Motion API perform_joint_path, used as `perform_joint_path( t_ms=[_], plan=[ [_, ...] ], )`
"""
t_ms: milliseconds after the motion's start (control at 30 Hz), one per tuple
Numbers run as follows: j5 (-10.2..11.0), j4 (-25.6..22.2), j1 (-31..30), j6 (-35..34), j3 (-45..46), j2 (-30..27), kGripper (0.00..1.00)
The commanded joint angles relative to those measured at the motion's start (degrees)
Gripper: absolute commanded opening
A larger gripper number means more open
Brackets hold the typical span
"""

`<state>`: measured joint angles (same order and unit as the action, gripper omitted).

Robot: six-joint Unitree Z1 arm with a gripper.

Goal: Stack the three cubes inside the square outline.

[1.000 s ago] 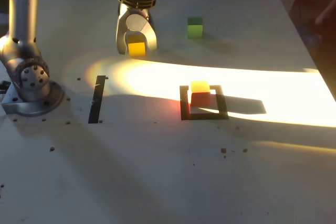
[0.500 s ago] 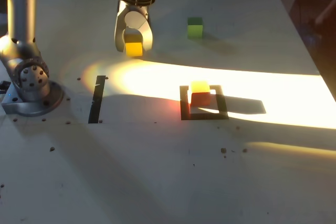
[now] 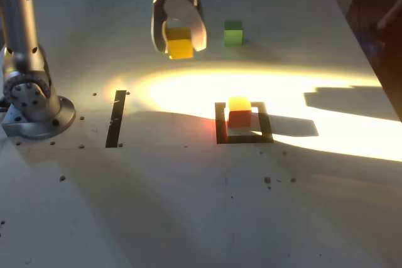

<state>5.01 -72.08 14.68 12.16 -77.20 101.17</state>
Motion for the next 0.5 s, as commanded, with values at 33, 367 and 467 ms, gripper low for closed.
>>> perform_joint_path(
  t_ms=[33,367,467],
  plan=[
    [0.3,-3.6,-8.0,-7.2,-4.3,-0.1,0.19],
    [0.2,-4.5,-15.7,-14.1,-10.7,5.3,0.19],
    [0.2,-4.6,-17.1,-15.3,-11.7,6.4,0.19]
  ],
)
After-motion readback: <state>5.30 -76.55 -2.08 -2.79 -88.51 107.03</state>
